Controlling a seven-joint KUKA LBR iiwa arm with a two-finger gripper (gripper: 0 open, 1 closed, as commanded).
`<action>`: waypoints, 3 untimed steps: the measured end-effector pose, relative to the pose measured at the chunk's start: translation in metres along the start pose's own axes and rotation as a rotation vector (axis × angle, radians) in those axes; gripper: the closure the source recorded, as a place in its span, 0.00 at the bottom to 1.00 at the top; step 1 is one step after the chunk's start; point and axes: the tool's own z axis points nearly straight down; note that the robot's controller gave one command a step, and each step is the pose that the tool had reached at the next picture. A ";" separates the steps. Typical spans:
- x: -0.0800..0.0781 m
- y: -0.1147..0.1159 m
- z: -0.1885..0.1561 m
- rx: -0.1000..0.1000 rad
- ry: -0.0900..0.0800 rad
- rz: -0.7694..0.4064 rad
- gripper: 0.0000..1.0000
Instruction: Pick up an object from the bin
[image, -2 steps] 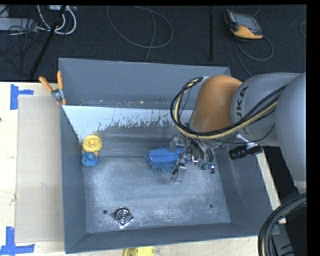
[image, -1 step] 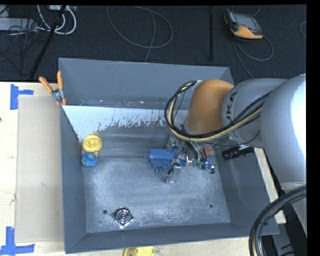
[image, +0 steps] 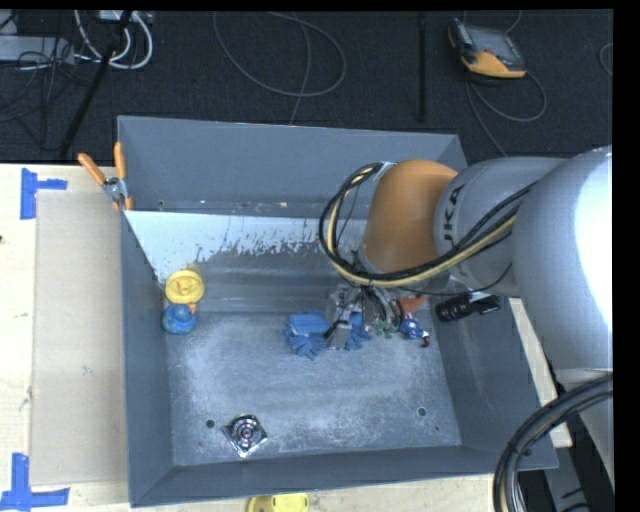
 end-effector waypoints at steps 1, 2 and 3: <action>0.000 0.000 0.000 0.000 0.000 -0.001 1.00; 0.001 0.000 -0.003 0.001 0.004 -0.001 1.00; 0.002 0.000 -0.017 0.001 0.007 -0.001 1.00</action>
Offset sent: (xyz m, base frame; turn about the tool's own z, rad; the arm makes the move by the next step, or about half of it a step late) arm 0.0000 -0.0001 0.0473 0.0000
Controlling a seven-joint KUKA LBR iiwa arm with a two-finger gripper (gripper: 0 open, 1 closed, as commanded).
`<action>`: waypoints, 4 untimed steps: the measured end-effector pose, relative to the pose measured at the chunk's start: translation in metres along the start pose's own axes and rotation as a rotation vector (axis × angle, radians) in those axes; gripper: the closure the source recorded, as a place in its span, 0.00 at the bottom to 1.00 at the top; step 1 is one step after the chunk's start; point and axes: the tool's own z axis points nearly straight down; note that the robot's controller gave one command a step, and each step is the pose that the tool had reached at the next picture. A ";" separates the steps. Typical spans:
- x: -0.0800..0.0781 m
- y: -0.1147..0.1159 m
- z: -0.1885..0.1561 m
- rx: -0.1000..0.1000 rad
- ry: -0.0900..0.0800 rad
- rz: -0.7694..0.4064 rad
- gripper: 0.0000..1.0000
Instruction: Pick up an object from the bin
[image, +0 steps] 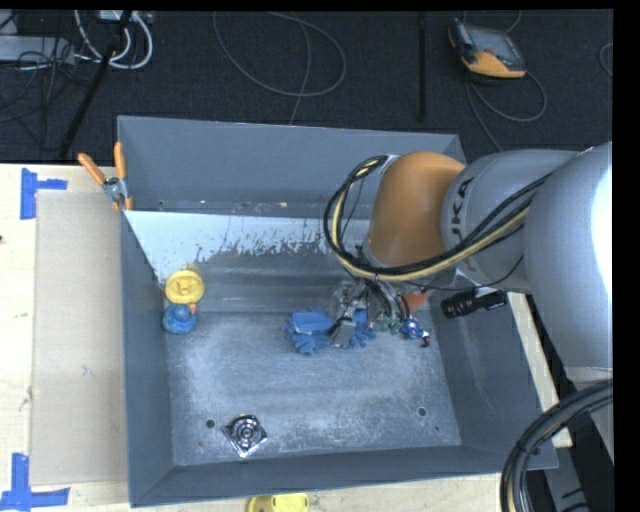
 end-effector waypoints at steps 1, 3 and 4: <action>-0.001 0.000 -0.013 -0.001 -0.003 -0.001 1.00; 0.000 0.000 -0.031 0.000 -0.003 -0.003 1.00; 0.000 0.000 -0.044 0.000 -0.002 -0.003 1.00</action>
Offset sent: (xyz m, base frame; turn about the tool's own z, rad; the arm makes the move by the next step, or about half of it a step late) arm -0.0001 0.0000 0.0350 0.0000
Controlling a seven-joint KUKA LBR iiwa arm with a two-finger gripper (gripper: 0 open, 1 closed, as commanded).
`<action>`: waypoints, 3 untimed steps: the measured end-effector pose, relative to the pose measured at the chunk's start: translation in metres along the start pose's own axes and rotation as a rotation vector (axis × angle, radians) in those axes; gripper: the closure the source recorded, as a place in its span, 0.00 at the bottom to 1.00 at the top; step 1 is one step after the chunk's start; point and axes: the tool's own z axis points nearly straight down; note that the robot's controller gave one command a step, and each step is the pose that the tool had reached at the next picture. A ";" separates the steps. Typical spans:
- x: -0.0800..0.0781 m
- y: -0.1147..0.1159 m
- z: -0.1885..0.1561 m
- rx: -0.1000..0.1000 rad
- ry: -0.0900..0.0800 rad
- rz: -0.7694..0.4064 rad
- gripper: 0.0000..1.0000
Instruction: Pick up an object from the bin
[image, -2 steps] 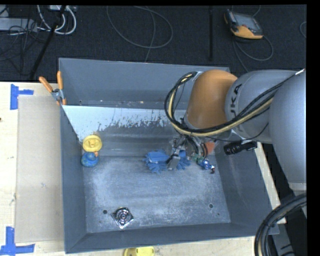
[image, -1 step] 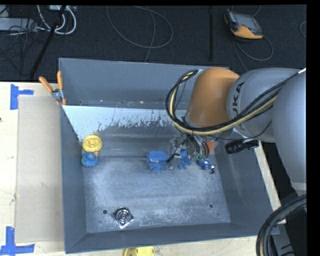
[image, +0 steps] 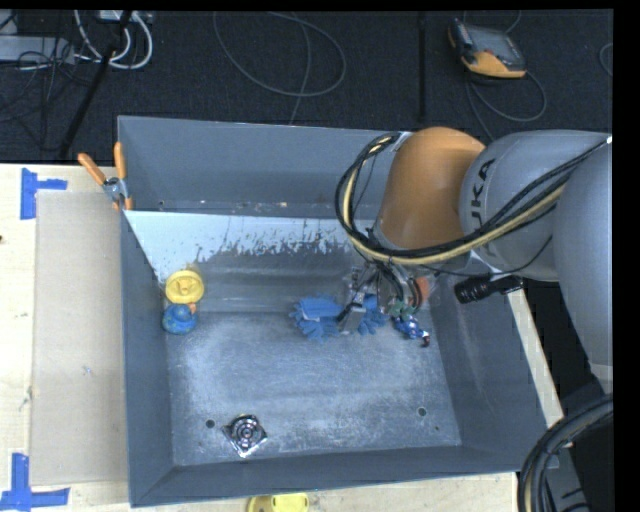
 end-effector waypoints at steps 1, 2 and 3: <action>-0.001 0.000 -0.013 -0.001 -0.003 0.000 1.00; -0.001 0.000 -0.022 -0.001 -0.005 -0.001 1.00; 0.000 0.000 -0.031 0.000 -0.001 -0.002 1.00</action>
Offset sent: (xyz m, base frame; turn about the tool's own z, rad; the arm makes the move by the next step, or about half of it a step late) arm -0.0001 0.0000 0.0188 0.0000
